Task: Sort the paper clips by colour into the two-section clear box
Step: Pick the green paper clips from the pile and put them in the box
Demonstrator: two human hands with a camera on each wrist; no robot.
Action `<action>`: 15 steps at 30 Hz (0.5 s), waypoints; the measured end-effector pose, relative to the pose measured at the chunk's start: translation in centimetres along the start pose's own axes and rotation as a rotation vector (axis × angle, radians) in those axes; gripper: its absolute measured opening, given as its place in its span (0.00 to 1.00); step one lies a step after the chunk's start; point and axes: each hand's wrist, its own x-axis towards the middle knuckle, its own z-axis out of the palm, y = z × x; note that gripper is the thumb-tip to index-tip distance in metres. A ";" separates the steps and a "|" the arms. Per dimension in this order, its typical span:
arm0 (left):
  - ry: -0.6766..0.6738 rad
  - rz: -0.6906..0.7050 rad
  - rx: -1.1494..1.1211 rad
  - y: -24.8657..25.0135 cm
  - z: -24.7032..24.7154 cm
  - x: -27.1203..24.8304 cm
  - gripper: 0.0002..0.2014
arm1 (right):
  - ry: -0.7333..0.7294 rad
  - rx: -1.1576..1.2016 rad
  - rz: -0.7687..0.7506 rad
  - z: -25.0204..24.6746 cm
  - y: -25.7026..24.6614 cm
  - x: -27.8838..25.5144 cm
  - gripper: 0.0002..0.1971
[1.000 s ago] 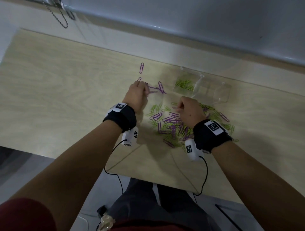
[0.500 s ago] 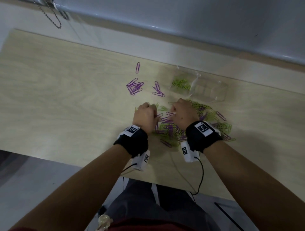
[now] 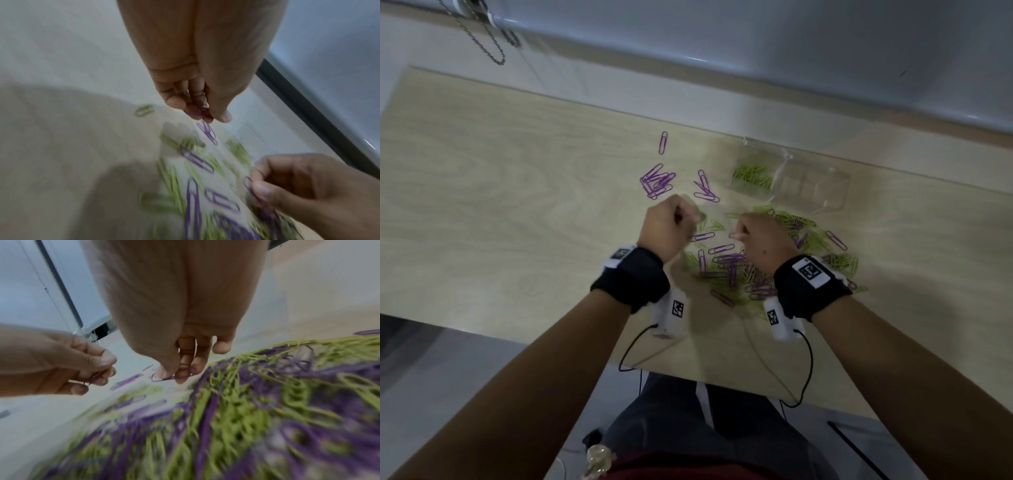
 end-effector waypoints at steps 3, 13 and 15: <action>0.138 -0.005 0.045 0.0 -2.1 2.4 0.02 | 0.080 0.099 0.018 -1.8 -1.4 1.4 0.07; -0.061 0.181 0.461 -2.7 -0.8 2.2 0.04 | 0.048 -0.111 -0.088 0.2 -1.2 0.8 0.03; -0.184 0.220 0.532 -2.4 0.7 1.1 0.06 | -0.016 -0.087 -0.071 1.0 -1.1 0.0 0.06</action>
